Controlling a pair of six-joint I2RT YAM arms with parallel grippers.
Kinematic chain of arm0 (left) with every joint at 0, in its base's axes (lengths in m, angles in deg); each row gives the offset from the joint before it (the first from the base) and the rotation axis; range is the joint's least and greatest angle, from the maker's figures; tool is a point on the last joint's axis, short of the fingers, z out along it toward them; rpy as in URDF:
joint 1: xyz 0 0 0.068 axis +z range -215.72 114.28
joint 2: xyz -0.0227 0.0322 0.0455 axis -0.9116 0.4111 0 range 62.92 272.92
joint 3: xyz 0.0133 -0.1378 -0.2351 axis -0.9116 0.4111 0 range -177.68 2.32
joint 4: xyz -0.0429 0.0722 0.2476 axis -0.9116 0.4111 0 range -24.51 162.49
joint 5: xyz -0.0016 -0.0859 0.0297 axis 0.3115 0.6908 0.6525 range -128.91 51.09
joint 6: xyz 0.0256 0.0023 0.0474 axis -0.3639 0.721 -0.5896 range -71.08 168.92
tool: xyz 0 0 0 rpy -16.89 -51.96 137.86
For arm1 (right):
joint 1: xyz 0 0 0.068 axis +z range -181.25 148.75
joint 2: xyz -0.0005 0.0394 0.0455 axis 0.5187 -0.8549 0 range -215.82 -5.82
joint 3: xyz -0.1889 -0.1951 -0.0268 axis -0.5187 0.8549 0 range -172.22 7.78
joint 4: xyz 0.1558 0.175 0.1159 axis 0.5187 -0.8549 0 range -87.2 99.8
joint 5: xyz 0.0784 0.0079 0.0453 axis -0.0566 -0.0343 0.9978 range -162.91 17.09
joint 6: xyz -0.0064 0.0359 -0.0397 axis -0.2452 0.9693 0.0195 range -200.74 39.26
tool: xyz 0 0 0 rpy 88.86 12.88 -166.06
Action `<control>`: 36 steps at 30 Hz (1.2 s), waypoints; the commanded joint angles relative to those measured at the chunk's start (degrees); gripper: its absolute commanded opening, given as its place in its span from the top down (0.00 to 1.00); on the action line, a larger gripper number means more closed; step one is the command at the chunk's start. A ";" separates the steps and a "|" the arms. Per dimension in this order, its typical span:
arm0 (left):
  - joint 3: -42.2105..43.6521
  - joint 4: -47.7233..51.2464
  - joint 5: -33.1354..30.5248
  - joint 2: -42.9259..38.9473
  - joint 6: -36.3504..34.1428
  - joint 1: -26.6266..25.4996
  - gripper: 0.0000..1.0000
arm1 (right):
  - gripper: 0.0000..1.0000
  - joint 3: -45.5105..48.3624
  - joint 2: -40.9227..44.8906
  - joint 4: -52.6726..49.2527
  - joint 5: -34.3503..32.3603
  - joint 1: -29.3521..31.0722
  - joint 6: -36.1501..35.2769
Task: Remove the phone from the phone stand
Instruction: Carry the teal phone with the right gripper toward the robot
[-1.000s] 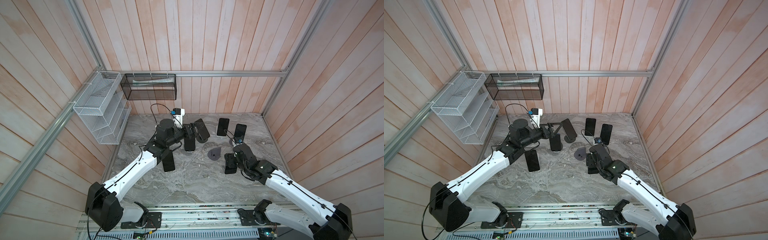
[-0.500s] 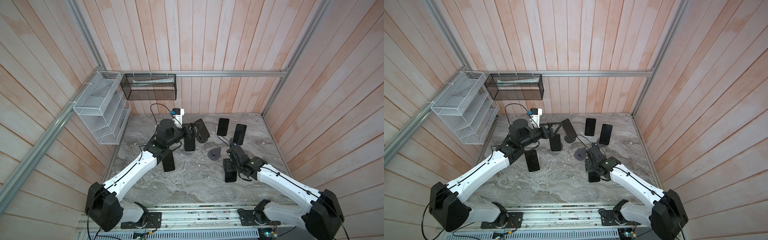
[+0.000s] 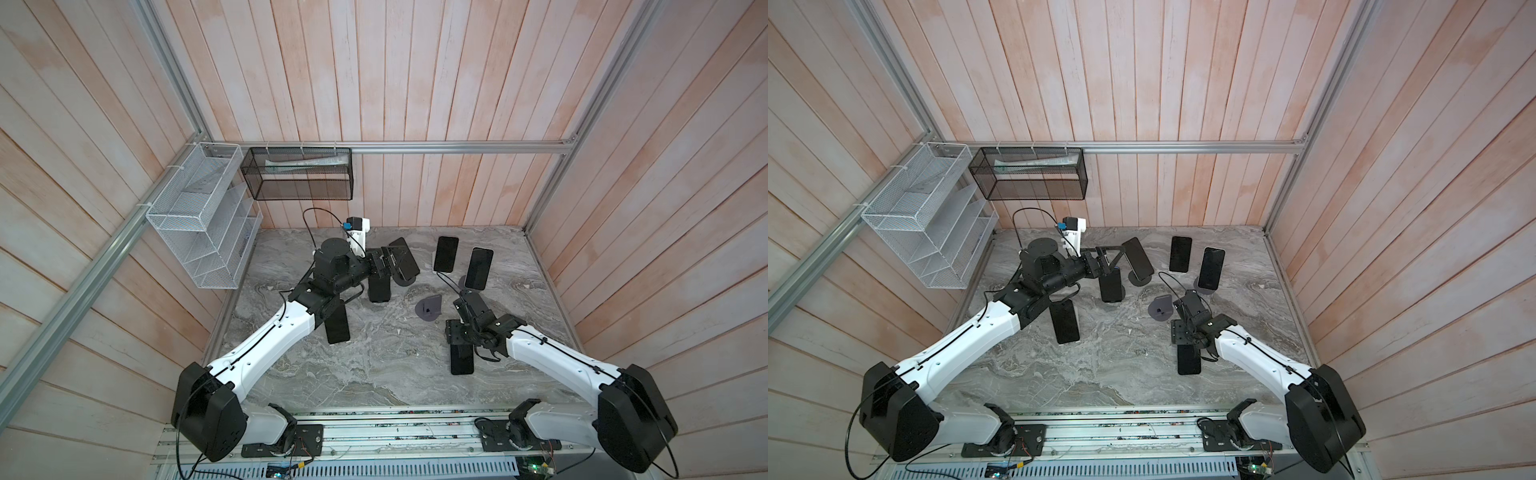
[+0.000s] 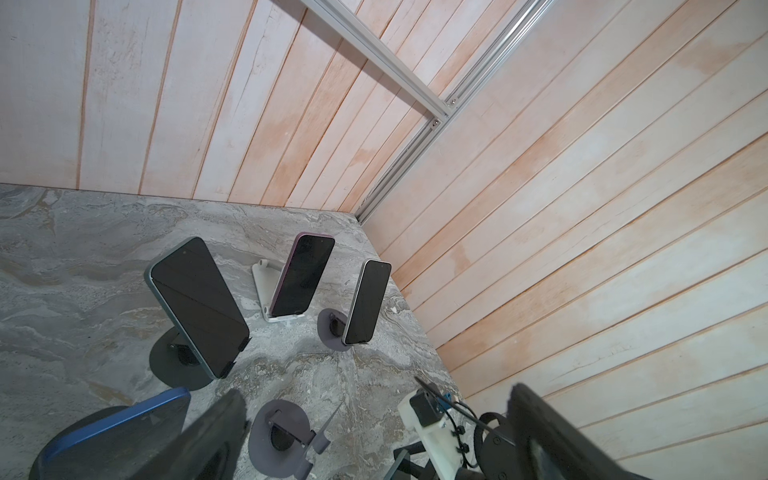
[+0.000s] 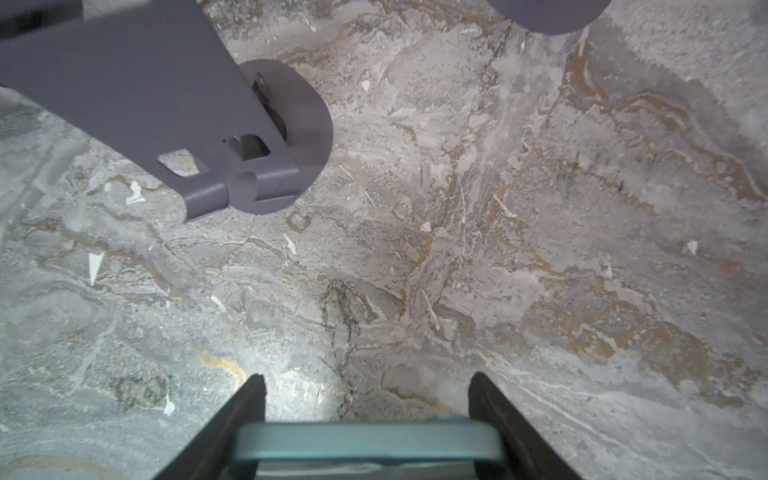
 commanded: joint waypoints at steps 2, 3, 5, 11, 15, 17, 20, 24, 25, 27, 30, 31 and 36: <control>-0.62 1.04 -0.18 0.91 -1.01 -0.24 0.01 | 0.38 1.47 -2.31 2.67 0.67 -0.64 1.81; -0.68 1.19 -0.21 0.98 -1.01 -0.24 0.01 | 0.38 1.70 -2.74 3.44 0.71 -0.79 1.99; -0.65 1.13 -0.21 1.00 -1.01 -0.32 0.01 | 0.38 2.14 -3.86 4.64 0.79 -1.33 1.88; -0.64 1.31 -0.54 1.19 -1.10 -0.28 0.01 | 0.38 2.17 -8.39 7.82 0.82 -2.23 2.09; -0.96 1.65 -0.78 1.12 -1.49 -0.33 0.01 | 0.36 1.80 -10.96 8.52 -0.45 -2.23 2.51; -0.91 1.74 -1.02 1.02 -1.71 -0.29 0.01 | 0.36 2.40 -11.37 9.48 -0.73 -2.23 2.96; -0.88 1.79 -1.15 1.02 -1.88 -0.32 0.01 | 0.35 3.14 -11.94 9.93 -1.46 -2.24 3.79; -0.89 1.91 -1.43 1.19 -1.93 -0.29 0.01 | 0.33 4.24 -12.95 10.43 -2.15 -2.17 4.63; -0.85 1.89 -1.43 1.18 -1.98 -0.29 0.01 | 0.33 4.25 -13.19 10.29 -2.42 -2.15 4.73; -0.91 1.92 -1.55 1.11 -1.91 -0.33 0.01 | 0.31 4.48 -13.61 10.42 -2.54 -1.88 4.91; -0.91 1.83 -1.61 1.07 -1.93 -0.33 0.01 | 0.29 5.36 -13.83 11.70 -2.11 -1.50 5.06; -0.85 1.92 -1.65 1.02 -1.98 -0.31 0.01 | 0.29 5.68 -13.85 12.25 -1.58 -1.44 5.15; -0.66 1.75 -1.74 0.98 -1.81 -0.33 0.01 | 0.26 5.52 -16.30 12.30 -0.93 0.27 5.29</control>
